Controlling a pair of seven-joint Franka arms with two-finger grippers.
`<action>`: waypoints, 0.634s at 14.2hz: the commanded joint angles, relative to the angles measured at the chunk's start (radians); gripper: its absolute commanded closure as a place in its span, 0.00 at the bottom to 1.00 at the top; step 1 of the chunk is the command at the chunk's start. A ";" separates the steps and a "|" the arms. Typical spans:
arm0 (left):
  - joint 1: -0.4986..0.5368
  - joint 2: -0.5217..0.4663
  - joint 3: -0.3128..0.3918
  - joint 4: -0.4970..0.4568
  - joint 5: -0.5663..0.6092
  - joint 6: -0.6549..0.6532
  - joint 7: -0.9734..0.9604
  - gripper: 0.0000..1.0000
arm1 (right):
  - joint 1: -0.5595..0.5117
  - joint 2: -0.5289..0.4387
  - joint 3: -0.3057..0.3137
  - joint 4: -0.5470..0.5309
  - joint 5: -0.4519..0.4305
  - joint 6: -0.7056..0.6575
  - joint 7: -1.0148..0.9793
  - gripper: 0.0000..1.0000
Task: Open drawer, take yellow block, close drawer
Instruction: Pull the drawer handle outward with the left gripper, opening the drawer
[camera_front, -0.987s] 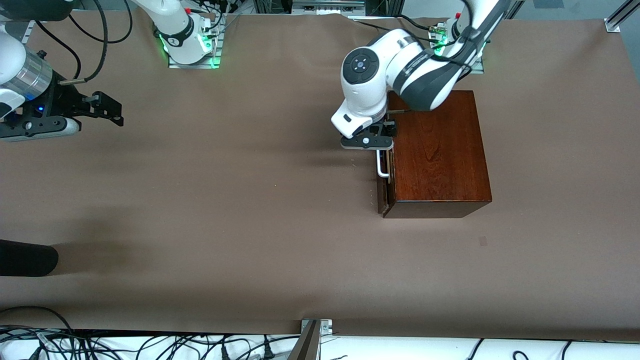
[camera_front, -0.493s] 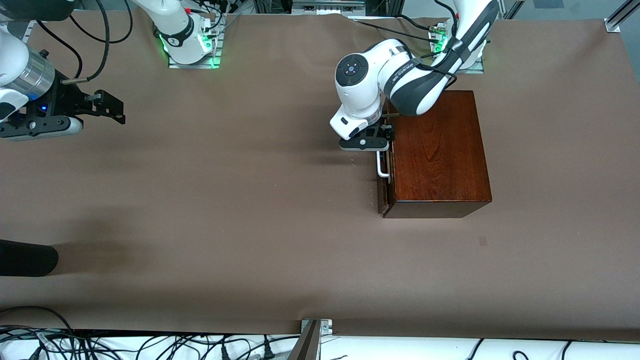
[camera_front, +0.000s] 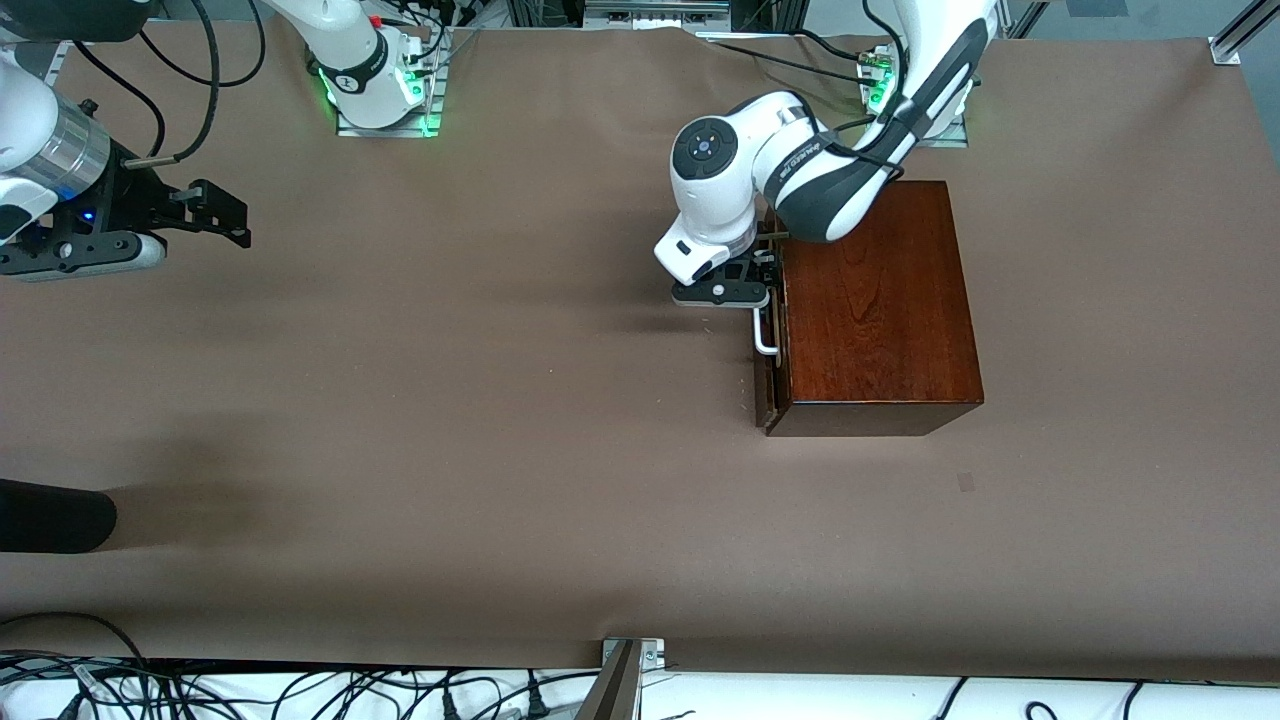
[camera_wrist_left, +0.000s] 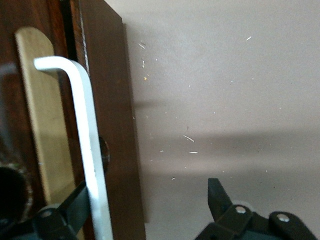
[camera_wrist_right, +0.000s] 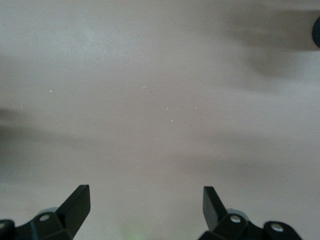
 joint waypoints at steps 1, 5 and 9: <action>-0.035 0.029 -0.001 0.008 0.032 0.035 -0.066 0.00 | 0.002 -0.004 0.000 0.007 0.002 -0.017 -0.007 0.00; -0.061 0.049 -0.001 0.037 0.024 0.078 -0.109 0.00 | 0.002 -0.002 0.000 0.007 0.002 -0.014 -0.007 0.00; -0.128 0.108 0.007 0.138 0.021 0.080 -0.168 0.00 | 0.002 0.001 0.000 0.010 0.002 -0.008 -0.007 0.00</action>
